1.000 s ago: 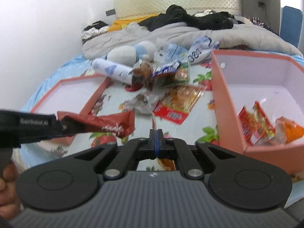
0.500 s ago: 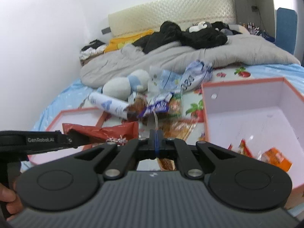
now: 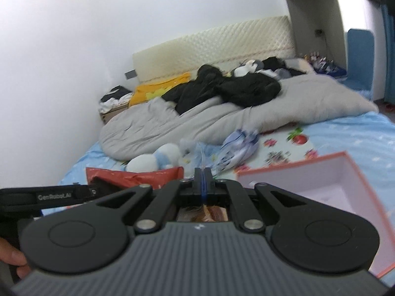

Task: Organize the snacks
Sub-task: 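Carry both red snacks over the deep pink box with both grippers, then open both grippers to release the red snacks into the deep pink box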

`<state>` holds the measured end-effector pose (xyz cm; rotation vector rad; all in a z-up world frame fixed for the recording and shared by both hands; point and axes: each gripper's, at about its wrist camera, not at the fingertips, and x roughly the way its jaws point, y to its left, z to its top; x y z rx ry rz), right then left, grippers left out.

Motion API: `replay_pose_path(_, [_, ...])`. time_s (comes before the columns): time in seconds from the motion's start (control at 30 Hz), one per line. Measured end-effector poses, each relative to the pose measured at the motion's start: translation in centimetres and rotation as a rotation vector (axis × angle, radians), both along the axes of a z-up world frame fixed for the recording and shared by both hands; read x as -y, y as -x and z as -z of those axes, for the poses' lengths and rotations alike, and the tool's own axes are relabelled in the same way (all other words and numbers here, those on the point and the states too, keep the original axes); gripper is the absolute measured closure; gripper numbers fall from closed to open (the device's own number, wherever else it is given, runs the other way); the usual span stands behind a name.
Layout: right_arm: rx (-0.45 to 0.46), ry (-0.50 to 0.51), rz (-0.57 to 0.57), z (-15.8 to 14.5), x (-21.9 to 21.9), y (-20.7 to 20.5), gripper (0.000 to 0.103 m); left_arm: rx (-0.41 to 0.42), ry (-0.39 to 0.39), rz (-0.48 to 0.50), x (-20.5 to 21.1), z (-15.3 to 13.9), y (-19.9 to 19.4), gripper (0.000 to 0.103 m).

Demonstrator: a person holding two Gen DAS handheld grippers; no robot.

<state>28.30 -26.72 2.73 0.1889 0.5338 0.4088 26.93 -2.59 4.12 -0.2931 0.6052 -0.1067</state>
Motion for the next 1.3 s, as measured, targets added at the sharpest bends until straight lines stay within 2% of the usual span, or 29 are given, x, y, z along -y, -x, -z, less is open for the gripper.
replay_pose_path(0.1, [-0.006, 0.035, 0.026, -0.5, 2.1, -0.8, 0.1, -0.016, 0.009, 0.048, 2.3, -0.2, -1.8, 0.083])
replay_pose_path(0.23, [-0.05, 0.092, 0.058, 0.4, 4.8, -2.0, 0.1, -0.066, 0.004, 0.115, 6.0, 1.3, -4.3, 0.083])
replay_pose_path(0.33, [-0.105, 0.14, 0.086, 2.4, 6.8, -2.8, 0.1, -0.129, -0.009, 0.166, 9.3, 3.8, -6.2, 0.083])
replay_pose_path(0.5, [-0.206, 0.164, 0.14, 6.5, 9.7, -3.9, 0.1, -0.235, -0.041, 0.221, 13.4, 8.1, -9.1, 0.083])
replay_pose_path(0.77, [-0.339, 0.163, 0.174, 12.5, 12.0, -5.6, 0.099, -0.348, -0.072, 0.245, 15.9, 13.6, -12.1, 0.083])
replay_pose_path(1.07, [-0.383, 0.147, 0.168, 16.0, 12.2, -4.8, 0.098, -0.402, -0.091, 0.251, 16.2, 16.1, -12.5, 0.081])
replay_pose_path(1.1, [-0.383, 0.15, 0.171, 16.1, 12.2, -4.8, 0.097, -0.407, -0.087, 0.254, 16.2, 16.1, -12.5, 0.079])
replay_pose_path(1.13, [-0.383, 0.151, 0.172, 16.2, 12.3, -4.8, 0.097, -0.409, -0.089, 0.254, 16.2, 16.0, -12.5, 0.071])
replay_pose_path(1.17, [-0.385, 0.149, 0.171, 16.1, 12.3, -4.8, 0.096, -0.404, -0.092, 0.249, 16.1, 15.9, -12.4, 0.055])
replay_pose_path(1.2, [-0.391, 0.147, 0.177, 16.1, 12.3, -4.9, 0.094, -0.399, -0.093, 0.245, 16.0, 15.6, -12.3, 0.046])
replay_pose_path(1.23, [-0.394, 0.145, 0.185, 15.9, 12.3, -4.9, 0.086, -0.392, -0.088, 0.243, 15.8, 15.4, -12.1, 0.036])
replay_pose_path(1.27, [-0.39, 0.135, 0.187, 15.7, 12.2, -4.9, 0.066, -0.382, -0.071, 0.248, 15.5, 14.9, -11.9, 0.036])
replay_pose_path(1.3, [-0.383, 0.123, 0.186, 15.5, 12.2, -4.8, 0.057, -0.377, -0.066, 0.253, 15.2, 14.5, -11.7, 0.036])
